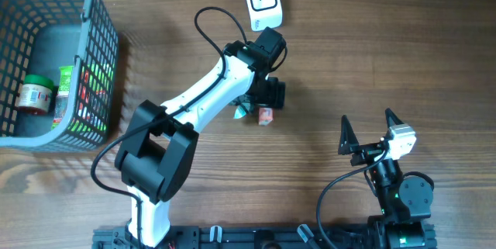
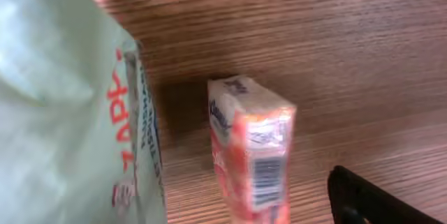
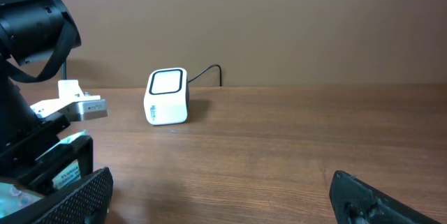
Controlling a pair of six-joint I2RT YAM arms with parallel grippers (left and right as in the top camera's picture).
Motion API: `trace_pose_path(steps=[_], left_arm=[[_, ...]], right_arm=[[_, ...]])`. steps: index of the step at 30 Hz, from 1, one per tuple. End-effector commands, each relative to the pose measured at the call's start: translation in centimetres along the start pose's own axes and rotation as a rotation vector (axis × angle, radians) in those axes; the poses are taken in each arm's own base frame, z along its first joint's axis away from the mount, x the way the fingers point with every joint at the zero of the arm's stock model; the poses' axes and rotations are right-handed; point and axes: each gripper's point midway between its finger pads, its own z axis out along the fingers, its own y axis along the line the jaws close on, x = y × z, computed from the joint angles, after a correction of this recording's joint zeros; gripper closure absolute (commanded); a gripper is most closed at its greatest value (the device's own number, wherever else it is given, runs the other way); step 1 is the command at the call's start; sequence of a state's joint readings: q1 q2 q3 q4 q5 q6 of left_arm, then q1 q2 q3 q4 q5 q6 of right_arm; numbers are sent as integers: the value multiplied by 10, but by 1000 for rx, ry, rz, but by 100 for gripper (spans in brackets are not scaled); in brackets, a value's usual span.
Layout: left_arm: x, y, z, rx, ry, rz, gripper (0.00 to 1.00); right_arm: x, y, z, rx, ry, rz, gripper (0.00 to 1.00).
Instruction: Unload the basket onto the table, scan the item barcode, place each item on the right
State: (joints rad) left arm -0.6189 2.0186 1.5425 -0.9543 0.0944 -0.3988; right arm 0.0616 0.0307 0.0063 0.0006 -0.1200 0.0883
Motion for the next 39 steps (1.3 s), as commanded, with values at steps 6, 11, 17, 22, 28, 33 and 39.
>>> trace_pose_path(steps=[6,11,17,22,28,33,39], left_arm=[[-13,5,-50,-39,-118,4,31],[-33,21,-92,-87,-219,29,22],[-63,196,-321,-472,-641,-286,1],[-15,320,-364,-496,-641,-534,0],[40,400,-282,-369,-336,-751,0],[54,430,-202,-337,-139,-750,0],[62,443,-124,-297,11,-686,0]], right_arm=[[-2,-1,0,1,-11,-8,0],[-2,-1,0,1,-11,-8,0],[-2,-1,0,1,-11,-9,0],[-2,-1,0,1,-11,-8,0],[-2,-1,0,1,-11,-8,0],[-2,-1,0,1,-11,-9,0],[-2,-1,0,1,-11,-9,0]])
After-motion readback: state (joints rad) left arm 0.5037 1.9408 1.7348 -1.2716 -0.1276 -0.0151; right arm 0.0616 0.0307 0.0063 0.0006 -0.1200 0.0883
